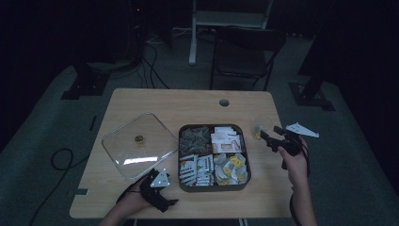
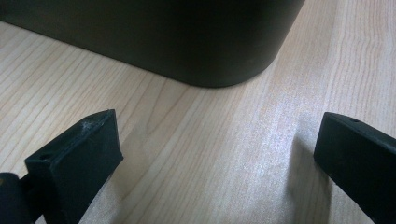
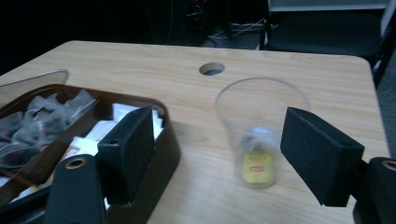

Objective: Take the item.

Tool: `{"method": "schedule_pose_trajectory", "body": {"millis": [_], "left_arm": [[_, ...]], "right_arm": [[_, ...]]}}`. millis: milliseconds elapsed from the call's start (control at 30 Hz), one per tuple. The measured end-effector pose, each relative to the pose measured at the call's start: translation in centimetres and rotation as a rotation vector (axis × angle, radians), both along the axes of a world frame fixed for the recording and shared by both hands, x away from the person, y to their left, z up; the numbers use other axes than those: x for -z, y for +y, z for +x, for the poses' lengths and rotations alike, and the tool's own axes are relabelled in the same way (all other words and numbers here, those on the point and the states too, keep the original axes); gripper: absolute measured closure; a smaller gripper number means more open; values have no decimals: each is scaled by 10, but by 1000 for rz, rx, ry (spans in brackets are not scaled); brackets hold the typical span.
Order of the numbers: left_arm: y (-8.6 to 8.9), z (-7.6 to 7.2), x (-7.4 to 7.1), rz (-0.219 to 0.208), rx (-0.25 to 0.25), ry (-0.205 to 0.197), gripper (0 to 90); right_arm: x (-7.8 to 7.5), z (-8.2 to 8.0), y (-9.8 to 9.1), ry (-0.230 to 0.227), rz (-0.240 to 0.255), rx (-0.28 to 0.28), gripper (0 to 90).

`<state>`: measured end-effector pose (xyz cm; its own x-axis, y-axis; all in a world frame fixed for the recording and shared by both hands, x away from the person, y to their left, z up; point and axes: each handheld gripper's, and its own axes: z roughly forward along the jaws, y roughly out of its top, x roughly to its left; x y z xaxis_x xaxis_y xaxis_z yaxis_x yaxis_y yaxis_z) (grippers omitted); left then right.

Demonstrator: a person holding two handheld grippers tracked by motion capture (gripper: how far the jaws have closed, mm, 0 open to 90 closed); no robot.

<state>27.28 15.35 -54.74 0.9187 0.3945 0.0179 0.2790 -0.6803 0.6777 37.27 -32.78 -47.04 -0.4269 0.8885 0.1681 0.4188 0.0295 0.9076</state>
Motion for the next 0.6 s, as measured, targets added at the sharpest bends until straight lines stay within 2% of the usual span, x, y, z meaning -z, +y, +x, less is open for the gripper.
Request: {"method": "schedule_pose_trajectory", "body": {"millis": [300, 600], "left_arm": [[0, 0, 0, 1, 1, 0, 11], [0, 0, 0, 2, 1, 0, 11]], "right_arm": [[15, -17, 6, -5, -1, -29, 251], [35, -30, 11, 41, -31, -57, 235]]}}
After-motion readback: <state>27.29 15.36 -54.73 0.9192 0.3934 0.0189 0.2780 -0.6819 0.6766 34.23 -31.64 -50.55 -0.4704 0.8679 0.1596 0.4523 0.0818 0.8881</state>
